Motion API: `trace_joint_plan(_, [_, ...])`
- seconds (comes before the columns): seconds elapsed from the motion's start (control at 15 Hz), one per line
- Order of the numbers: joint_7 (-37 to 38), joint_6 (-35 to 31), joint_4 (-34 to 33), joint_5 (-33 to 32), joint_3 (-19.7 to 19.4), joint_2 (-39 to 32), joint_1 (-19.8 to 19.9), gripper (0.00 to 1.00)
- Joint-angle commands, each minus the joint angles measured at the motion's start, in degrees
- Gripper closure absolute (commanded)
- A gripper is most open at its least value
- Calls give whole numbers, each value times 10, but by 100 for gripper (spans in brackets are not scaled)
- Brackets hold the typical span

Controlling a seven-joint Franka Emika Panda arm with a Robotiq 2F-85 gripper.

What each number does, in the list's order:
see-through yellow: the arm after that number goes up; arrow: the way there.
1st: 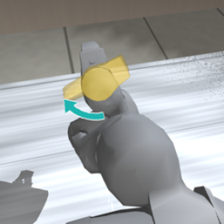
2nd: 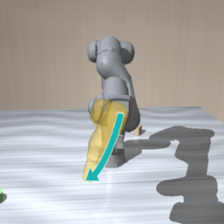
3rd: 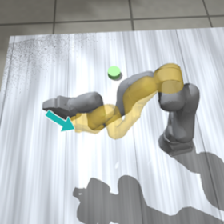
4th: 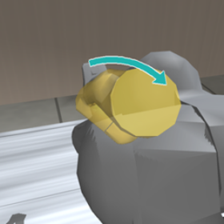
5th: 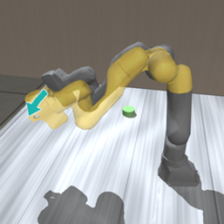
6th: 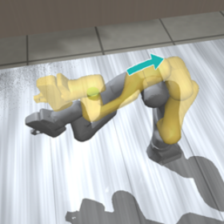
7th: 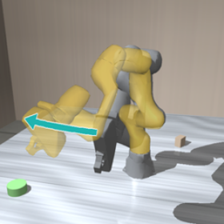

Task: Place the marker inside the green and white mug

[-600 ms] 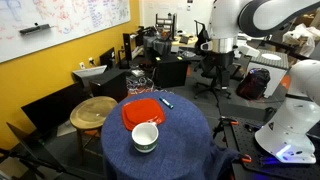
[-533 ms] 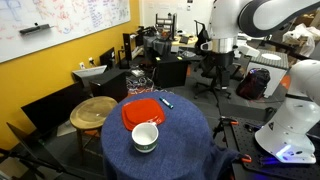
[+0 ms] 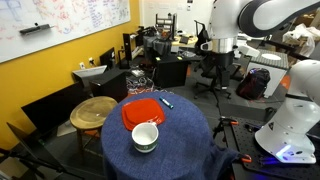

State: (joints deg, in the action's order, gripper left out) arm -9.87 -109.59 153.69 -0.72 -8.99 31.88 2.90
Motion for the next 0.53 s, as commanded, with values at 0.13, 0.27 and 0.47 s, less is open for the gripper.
trace_joint_plan(0.13, [35,-75,-1,3,15,-14,14,0])
trace_joint_plan(0.27, [57,-123,-3,6,16,-24,18,0])
trace_joint_plan(0.47, [104,-206,-4,6,21,-48,29,0])
